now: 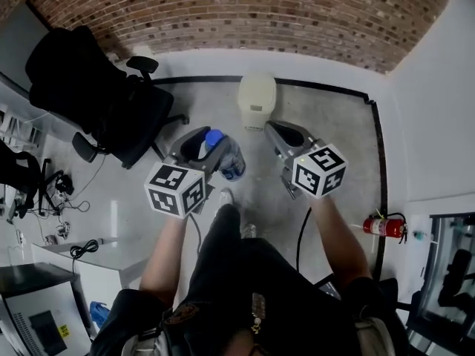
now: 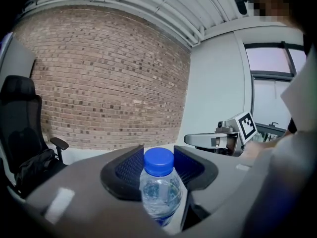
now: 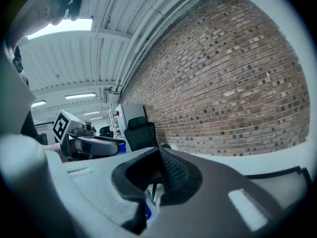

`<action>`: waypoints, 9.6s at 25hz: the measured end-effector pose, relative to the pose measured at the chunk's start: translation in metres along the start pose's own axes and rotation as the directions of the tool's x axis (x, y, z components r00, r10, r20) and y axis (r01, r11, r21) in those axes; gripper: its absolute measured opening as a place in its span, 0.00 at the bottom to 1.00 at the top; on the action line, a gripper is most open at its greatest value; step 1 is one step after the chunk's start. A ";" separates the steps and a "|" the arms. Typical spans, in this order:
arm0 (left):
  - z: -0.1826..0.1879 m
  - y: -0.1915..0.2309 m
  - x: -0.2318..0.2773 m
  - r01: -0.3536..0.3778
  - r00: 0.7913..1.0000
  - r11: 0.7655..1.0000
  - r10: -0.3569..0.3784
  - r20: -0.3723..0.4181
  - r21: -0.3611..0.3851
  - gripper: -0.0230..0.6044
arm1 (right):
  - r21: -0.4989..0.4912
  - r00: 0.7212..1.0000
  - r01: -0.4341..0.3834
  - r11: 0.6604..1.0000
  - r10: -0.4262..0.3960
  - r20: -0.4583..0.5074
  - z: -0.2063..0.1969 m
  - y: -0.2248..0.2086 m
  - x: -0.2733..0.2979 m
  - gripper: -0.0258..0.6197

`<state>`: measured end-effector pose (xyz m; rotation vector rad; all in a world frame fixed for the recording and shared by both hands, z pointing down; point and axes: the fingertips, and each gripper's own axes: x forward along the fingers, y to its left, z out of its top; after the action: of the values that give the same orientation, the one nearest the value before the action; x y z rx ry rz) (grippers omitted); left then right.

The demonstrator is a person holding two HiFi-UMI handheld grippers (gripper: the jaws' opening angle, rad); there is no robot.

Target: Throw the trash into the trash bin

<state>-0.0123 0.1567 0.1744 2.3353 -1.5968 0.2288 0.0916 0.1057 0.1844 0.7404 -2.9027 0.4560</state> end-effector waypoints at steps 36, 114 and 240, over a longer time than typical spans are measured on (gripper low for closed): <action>-0.076 0.170 0.346 0.052 0.978 0.991 -0.075 -0.195 -0.120 0.35 | 0.101 0.948 0.108 0.989 -0.071 -0.311 -0.115 -0.313 0.204 0.04; -0.376 0.261 0.604 0.031 0.818 0.994 -0.088 -0.569 -0.108 0.35 | 0.206 0.826 0.298 0.932 -0.144 -0.544 -0.355 -0.485 0.272 0.04; -0.098 0.151 0.382 0.022 0.956 0.987 -0.067 -0.286 -0.158 0.05 | 0.089 0.960 -0.099 0.991 0.119 -0.252 -0.077 -0.300 0.203 0.04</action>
<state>-0.0077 -0.1971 0.4045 2.1057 -1.3681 0.4043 0.0619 -0.2117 0.3717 0.4888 -2.7030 0.6266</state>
